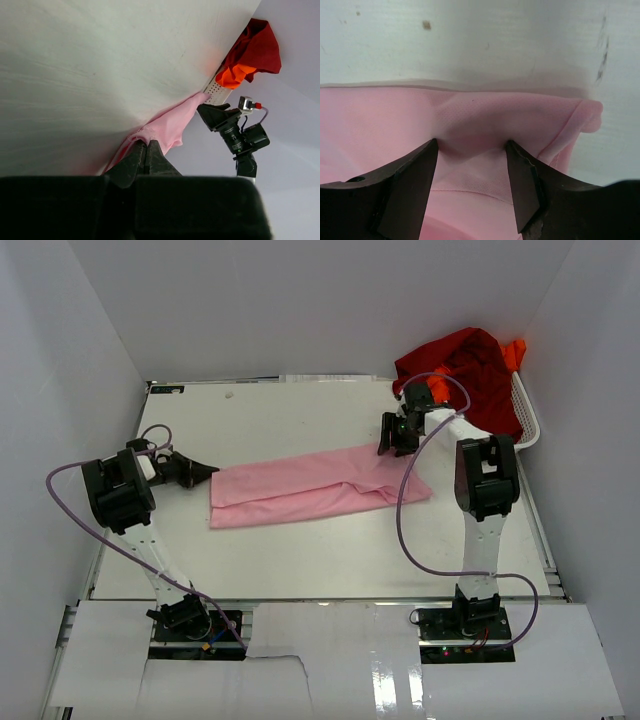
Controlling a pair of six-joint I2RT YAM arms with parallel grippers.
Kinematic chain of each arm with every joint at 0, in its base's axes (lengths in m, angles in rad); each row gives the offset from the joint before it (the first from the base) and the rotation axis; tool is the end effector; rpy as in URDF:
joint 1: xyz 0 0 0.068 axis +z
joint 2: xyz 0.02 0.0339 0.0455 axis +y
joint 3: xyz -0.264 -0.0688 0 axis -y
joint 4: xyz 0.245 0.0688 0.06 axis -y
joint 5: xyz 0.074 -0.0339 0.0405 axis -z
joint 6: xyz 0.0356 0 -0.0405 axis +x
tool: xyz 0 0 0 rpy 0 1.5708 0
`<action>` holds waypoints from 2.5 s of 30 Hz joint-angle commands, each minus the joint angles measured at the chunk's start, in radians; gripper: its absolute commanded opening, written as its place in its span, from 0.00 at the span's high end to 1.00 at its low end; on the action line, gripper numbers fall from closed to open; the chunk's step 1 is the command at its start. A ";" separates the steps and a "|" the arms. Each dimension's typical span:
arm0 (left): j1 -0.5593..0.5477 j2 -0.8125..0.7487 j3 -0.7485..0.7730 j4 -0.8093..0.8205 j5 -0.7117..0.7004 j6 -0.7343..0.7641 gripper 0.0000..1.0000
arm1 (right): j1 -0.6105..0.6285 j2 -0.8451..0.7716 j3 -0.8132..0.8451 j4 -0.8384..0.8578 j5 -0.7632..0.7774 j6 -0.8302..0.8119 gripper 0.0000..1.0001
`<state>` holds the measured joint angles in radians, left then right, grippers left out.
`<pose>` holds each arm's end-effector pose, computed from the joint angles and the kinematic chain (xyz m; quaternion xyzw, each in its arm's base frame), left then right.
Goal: Fold and stack the t-shirts
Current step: Fold the other side of the tshirt into a rectangle
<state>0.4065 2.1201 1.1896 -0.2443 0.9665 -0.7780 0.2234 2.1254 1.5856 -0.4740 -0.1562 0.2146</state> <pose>0.3686 0.1268 0.0911 -0.4088 0.7713 -0.4799 0.0870 0.4451 0.1068 0.1708 -0.0257 0.9584 0.1328 0.2512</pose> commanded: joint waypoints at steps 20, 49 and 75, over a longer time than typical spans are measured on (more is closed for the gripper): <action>0.055 -0.153 -0.199 -0.009 -0.058 0.065 0.92 | -0.027 0.199 0.324 0.075 -0.034 -0.049 0.34; -0.130 -0.712 -0.091 -0.302 -0.480 0.276 0.52 | 0.126 -0.317 -0.056 0.118 -0.031 -0.245 0.31; -0.761 0.086 0.742 -0.320 -0.477 0.335 0.52 | 0.258 -0.515 -0.515 0.222 0.061 0.201 0.36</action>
<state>-0.3298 2.1929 1.8660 -0.5381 0.4477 -0.4274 0.4801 1.6039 1.0885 -0.3744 -0.0681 0.2985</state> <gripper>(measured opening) 0.482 0.647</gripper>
